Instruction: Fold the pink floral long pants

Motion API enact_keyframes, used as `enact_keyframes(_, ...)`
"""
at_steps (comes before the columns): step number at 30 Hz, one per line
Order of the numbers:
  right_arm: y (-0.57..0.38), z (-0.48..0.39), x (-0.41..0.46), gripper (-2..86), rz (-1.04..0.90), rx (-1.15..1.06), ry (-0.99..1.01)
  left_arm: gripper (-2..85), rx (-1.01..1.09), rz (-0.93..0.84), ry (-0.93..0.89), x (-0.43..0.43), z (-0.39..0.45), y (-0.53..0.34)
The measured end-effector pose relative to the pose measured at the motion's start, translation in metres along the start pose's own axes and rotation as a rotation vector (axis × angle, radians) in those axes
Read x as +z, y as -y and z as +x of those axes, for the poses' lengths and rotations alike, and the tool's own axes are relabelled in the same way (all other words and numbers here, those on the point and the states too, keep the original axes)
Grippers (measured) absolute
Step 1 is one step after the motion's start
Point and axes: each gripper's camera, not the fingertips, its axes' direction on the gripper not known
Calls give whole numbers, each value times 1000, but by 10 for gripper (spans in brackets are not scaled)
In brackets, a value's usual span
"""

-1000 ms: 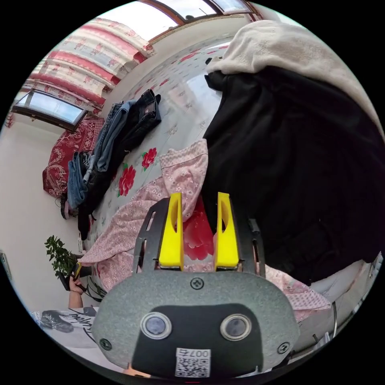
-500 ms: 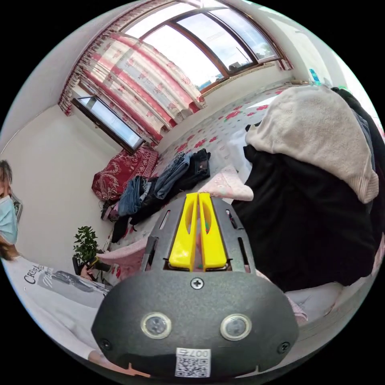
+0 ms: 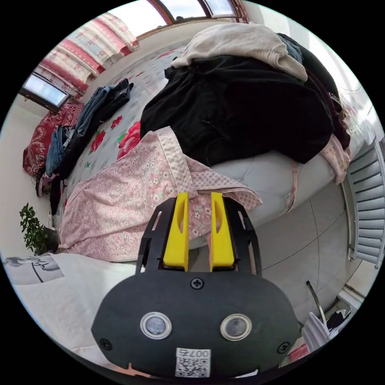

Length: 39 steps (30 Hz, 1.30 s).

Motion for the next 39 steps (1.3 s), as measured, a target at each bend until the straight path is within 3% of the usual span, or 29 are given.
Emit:
enact_keyframes(5,11,-33,24,18,-110,-292,-245,52,99,98,120,-42,19,-18)
enact_keyframes(10,4,-54,43,16,-171,-529,-401,50,192,179,76,-64,47,-54)
enact_keyframes(17,1,-60,44,6,-249,-815,-476,7,312,17,-34,-9,97,-70)
enact_keyframes(21,23,-31,22,1,-175,-682,-502,-5,322,-18,-75,5,106,-69)
enact_keyframes(26,60,56,-30,0,-9,-53,-505,-8,325,-26,-86,5,107,-65)
enact_keyframes(30,39,82,-55,7,38,-13,-199,-7,301,-16,-81,2,99,-63)
enact_keyframes(32,15,87,-66,13,85,-36,81,-6,254,-3,-86,1,88,-62)
enact_keyframes(34,1,89,-64,16,82,-36,178,-4,200,3,-109,2,78,-60)
enact_keyframes(39,9,97,-50,21,-23,-22,92,-4,103,-1,-203,3,61,-49)
